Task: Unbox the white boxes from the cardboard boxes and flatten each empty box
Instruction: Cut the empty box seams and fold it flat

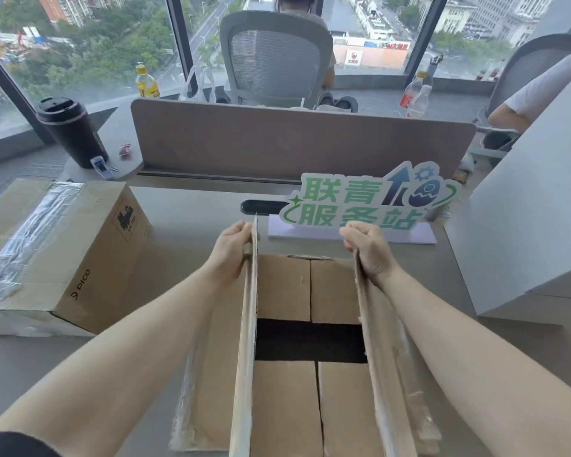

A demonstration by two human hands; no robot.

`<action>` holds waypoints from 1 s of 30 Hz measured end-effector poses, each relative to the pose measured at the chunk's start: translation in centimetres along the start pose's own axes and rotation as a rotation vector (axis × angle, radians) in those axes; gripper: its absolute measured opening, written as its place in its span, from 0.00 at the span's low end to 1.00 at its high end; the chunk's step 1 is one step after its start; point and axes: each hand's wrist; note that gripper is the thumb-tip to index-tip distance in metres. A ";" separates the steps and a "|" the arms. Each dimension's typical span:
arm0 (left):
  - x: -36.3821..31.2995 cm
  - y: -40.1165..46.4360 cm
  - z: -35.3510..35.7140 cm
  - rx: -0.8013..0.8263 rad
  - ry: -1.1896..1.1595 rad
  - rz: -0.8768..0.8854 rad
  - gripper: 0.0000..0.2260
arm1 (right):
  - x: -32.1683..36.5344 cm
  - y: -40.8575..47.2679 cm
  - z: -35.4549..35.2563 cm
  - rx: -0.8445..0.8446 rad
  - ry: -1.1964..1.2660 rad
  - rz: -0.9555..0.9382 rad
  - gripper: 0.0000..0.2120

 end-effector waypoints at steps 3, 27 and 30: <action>0.0 -0.2 -0.3 0.028 0.045 0.022 0.15 | 0.7 -0.4 -1.0 0.052 -0.040 0.029 0.23; -3.2 -6.0 -7.5 0.002 1.831 0.441 0.26 | 1.5 -3.4 -11.3 -0.123 -1.116 -0.146 0.16; 0.5 -7.7 -6.4 0.002 1.637 0.215 0.38 | 0.1 -5.3 -11.3 -0.139 -1.494 -0.283 0.12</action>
Point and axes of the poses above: each hand's wrist, its own y-axis towards the middle knuckle, its own z-axis out of the palm, x = y × z, and after that the axes turned 10 degrees about -x, right-handed
